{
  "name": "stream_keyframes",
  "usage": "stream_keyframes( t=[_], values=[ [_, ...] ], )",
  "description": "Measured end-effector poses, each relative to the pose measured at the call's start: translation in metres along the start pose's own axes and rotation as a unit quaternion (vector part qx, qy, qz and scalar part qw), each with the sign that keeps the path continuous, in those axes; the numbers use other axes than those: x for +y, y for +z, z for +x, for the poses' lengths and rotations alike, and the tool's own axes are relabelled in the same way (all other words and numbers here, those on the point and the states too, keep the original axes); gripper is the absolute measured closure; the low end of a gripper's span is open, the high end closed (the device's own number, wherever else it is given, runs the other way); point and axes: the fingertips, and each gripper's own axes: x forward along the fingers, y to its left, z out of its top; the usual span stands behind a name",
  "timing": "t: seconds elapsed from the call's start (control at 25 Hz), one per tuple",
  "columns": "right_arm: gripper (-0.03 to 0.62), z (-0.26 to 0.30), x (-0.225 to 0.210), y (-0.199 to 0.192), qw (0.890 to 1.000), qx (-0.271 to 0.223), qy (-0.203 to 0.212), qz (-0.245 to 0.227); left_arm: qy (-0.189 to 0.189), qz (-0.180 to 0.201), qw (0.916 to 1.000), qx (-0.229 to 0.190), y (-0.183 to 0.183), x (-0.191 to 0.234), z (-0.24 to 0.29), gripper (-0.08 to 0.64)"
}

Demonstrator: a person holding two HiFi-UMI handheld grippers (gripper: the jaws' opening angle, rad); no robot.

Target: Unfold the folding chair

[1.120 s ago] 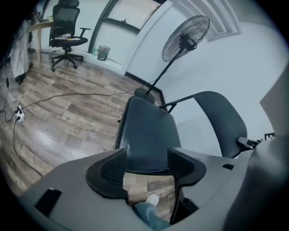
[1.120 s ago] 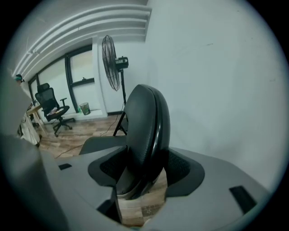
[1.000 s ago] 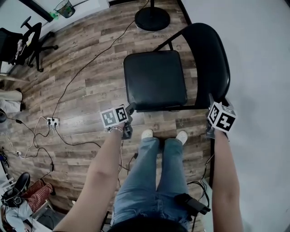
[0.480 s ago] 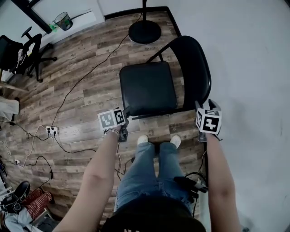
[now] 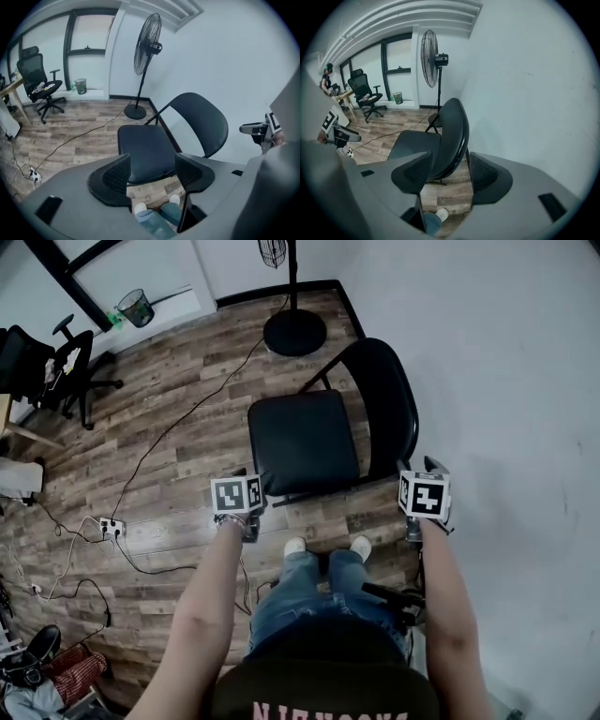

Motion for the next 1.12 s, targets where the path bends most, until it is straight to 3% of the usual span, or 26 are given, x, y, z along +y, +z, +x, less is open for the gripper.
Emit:
stream_keyframes(
  t=[0.24, 0.32, 0.48, 0.68, 0.88, 1.12],
  values=[
    [0.357, -0.035, 0.010, 0.012, 0.990, 0.021, 0.075, 0.115, -0.007, -0.026, 0.9986, -0.046, 0.044, -0.012, -0.021, 0.267],
    [0.357, -0.048, 0.015, 0.021, 0.990, 0.010, 0.087, 0.114, -0.019, -0.020, 0.9972, -0.070, 0.060, -0.021, -0.032, 0.262],
    [0.357, -0.070, 0.005, 0.044, 0.992, -0.043, 0.072, 0.090, -0.055, -0.026, 0.9903, -0.125, 0.089, -0.046, -0.057, 0.261],
    [0.387, -0.098, -0.005, 0.081, 0.983, -0.154, 0.083, 0.063, -0.043, 0.060, 0.9818, -0.175, 0.118, -0.072, -0.076, 0.261],
    [0.465, -0.128, -0.020, 0.107, 0.967, -0.237, 0.077, 0.057, -0.036, 0.135, 0.9597, -0.244, 0.156, -0.102, -0.103, 0.261],
    [0.525, -0.183, -0.035, 0.153, 0.940, -0.339, 0.043, -0.007, -0.034, 0.181, 0.9185, -0.350, 0.207, -0.128, -0.163, 0.262]
  ],
)
